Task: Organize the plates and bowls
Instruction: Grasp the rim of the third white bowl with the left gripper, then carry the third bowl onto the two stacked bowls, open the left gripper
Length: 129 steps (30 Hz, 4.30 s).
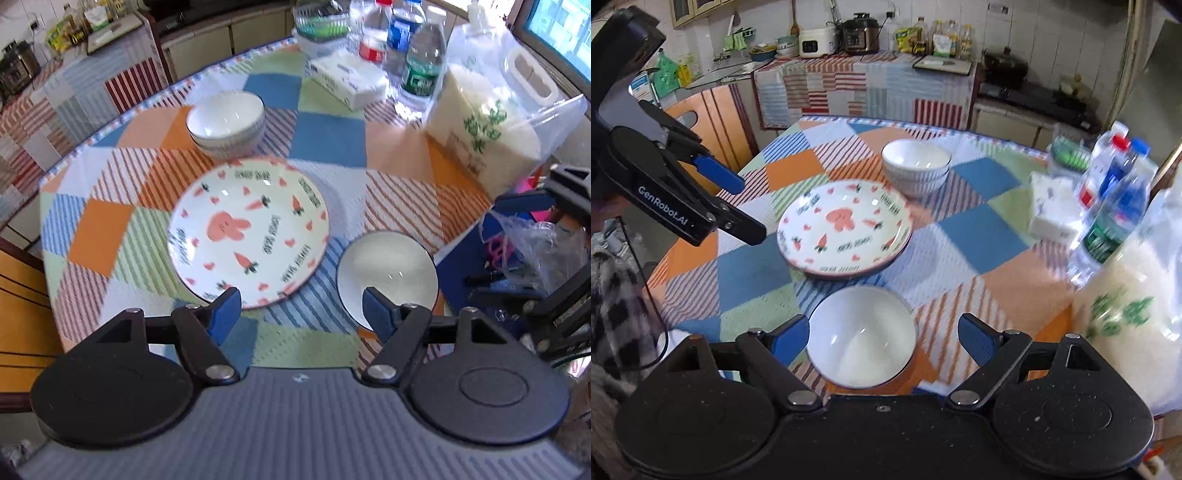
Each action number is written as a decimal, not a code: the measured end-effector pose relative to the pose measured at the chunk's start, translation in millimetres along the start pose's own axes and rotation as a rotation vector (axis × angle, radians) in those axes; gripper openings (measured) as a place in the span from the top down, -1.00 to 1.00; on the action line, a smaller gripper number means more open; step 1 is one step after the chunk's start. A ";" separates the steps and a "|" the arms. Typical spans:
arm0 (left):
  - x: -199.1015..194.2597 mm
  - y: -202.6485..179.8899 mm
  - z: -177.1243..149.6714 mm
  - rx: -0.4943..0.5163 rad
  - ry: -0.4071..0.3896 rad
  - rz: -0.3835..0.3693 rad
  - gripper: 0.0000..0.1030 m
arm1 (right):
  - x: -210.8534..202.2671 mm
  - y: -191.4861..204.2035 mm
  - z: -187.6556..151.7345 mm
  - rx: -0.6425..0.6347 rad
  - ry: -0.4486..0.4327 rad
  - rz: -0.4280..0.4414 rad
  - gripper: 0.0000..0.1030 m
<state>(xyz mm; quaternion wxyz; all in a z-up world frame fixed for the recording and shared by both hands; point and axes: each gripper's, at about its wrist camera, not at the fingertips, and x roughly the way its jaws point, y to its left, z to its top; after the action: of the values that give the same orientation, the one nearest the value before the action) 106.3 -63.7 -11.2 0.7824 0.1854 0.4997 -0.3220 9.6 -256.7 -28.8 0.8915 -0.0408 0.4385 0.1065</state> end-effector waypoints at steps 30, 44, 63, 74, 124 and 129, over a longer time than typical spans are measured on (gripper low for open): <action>125.5 -16.8 -29.7 -0.202 0.091 -0.134 0.62 | 132.3 12.3 -62.7 -0.009 0.089 0.086 -0.77; 108.4 -24.9 -29.9 -0.130 0.050 -0.065 0.78 | 124.8 16.1 -64.9 0.000 -0.002 0.097 -0.76; 26.5 -11.5 -0.2 -0.128 -0.111 -0.012 0.77 | 67.2 25.7 -7.9 -0.081 -0.147 0.037 -0.76; 15.6 29.6 39.5 -0.186 -0.179 0.006 0.77 | 77.4 13.5 63.0 -0.127 -0.123 0.042 -0.76; 173.1 162.9 191.6 -0.375 0.015 0.105 0.76 | 259.0 -63.9 216.5 -0.144 0.133 0.111 -0.77; 179.7 151.7 189.8 -0.320 -0.016 0.149 0.76 | 259.0 -68.3 217.0 -0.138 0.123 0.107 -0.82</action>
<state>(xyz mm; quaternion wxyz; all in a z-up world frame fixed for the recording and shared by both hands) 389.3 -127.3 -96.0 0.8276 0.0926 0.5232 -0.1811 346.3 -247.3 -102.1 0.8510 -0.0851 0.4855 0.1812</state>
